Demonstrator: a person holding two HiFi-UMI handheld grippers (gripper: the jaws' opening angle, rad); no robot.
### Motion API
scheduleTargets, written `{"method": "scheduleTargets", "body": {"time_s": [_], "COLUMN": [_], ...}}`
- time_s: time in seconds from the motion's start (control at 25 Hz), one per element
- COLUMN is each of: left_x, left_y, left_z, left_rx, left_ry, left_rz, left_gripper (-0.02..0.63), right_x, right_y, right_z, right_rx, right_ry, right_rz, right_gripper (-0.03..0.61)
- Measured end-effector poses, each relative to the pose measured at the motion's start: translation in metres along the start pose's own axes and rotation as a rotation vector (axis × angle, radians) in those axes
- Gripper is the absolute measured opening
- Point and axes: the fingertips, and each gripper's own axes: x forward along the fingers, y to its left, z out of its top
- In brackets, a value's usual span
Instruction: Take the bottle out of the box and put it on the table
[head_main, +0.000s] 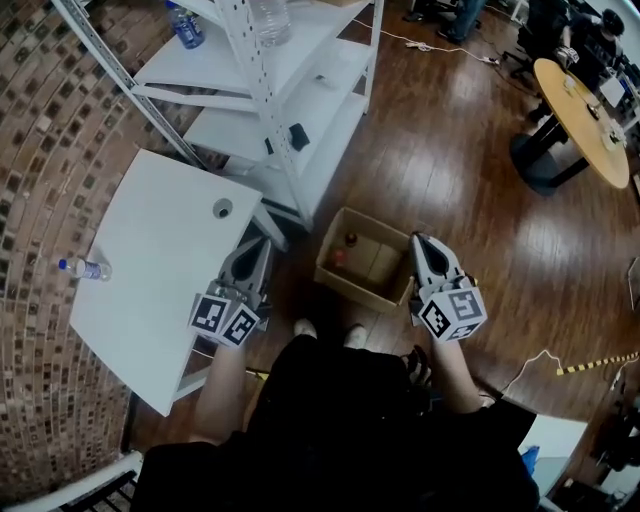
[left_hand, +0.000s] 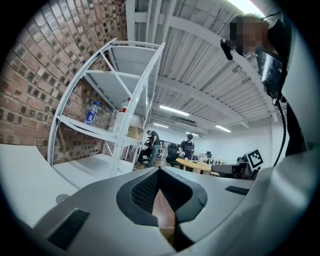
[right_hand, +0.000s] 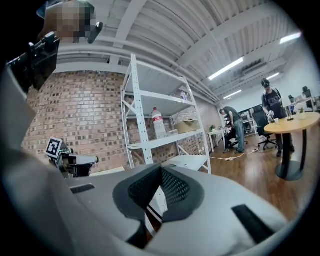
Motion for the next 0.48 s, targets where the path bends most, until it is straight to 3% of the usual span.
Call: {"method": "scheduleTargets", "body": {"time_s": [0.24, 0.48], "left_x": [0.02, 0.043], "left_y": [0.02, 0.029], "left_z": [-0.023, -0.076], "left_rx": [-0.004, -0.006], "left_ry": [0.086, 0.18], "left_rz": [-0.057, -0.107], "left_gripper": [0.003, 0.003], "right_x": [0.02, 0.045], "right_y": [0.01, 0.012], "right_z": [-0.027, -0.076], "right_rx": [-0.04, -0.025], "right_ry": [0.069, 0.138], "right_rz": [-0.03, -0.02], "right_gripper": [0.003, 0.003]}}
